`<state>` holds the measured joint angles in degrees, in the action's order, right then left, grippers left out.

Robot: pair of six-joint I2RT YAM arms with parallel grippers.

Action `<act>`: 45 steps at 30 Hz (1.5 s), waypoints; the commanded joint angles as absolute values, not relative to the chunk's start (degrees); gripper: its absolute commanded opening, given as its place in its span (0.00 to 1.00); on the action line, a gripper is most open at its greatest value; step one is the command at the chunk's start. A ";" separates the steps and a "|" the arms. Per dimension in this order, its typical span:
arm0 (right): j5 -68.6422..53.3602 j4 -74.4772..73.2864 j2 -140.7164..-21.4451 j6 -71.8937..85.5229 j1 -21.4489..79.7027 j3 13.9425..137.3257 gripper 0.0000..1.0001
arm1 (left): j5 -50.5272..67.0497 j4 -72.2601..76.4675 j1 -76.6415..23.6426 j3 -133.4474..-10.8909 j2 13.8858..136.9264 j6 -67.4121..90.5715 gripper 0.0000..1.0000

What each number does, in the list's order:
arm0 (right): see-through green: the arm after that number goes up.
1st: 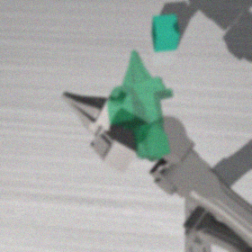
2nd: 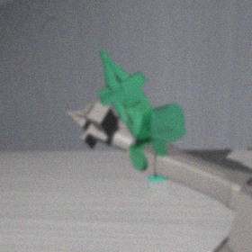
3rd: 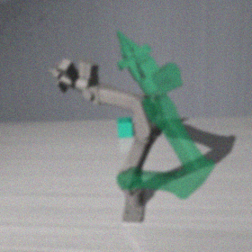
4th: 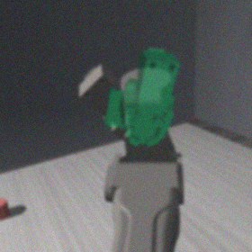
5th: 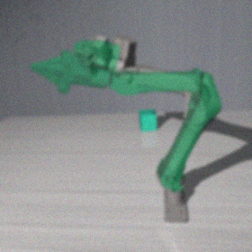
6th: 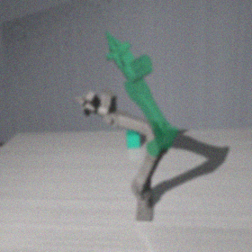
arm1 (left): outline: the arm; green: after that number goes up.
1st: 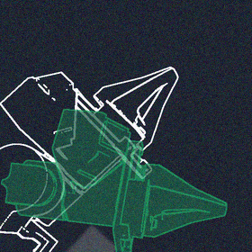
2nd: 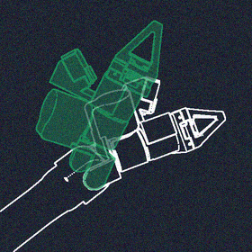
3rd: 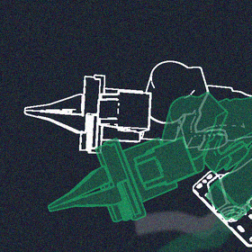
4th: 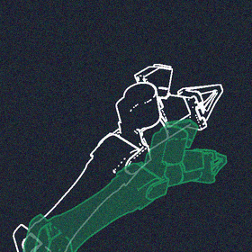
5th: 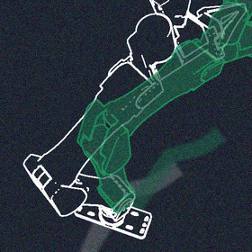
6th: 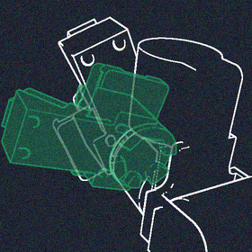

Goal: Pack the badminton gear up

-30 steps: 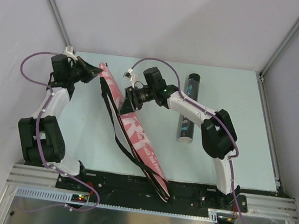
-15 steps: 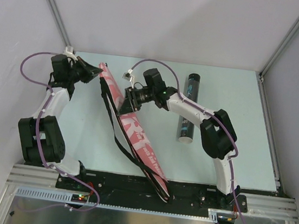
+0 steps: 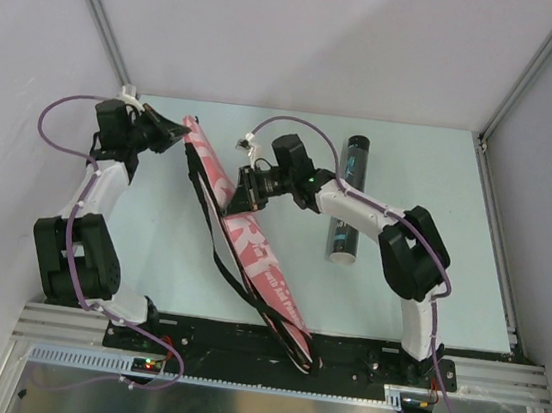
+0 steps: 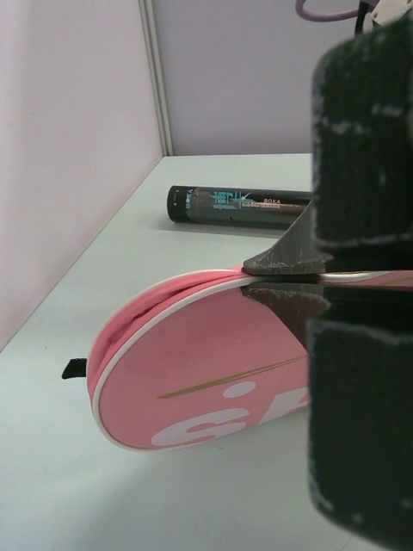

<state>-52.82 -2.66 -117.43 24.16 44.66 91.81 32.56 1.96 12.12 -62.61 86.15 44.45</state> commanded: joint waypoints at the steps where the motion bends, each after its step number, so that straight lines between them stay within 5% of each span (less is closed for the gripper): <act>1: -50.90 -7.20 -109.92 24.51 46.36 87.30 0.00 | 28.40 3.16 12.26 -67.36 85.49 42.06 0.00; 13: -41.00 -17.97 -99.38 19.16 50.48 80.86 0.00 | 26.39 2.70 12.34 -68.75 87.73 41.34 0.00; 34: 4.93 -42.26 -81.87 -2.48 64.37 68.40 0.00 | 18.81 -5.14 12.73 -83.87 96.99 35.78 0.00; 45: 11.89 -49.33 -72.95 -10.79 67.45 61.68 0.00 | 21.85 -5.11 14.68 -92.61 104.02 35.48 0.00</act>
<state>8.51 -42.35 -74.76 -6.76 66.52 62.94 22.87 -10.07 12.10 -87.18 102.56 37.52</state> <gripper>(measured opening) 0.007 0.020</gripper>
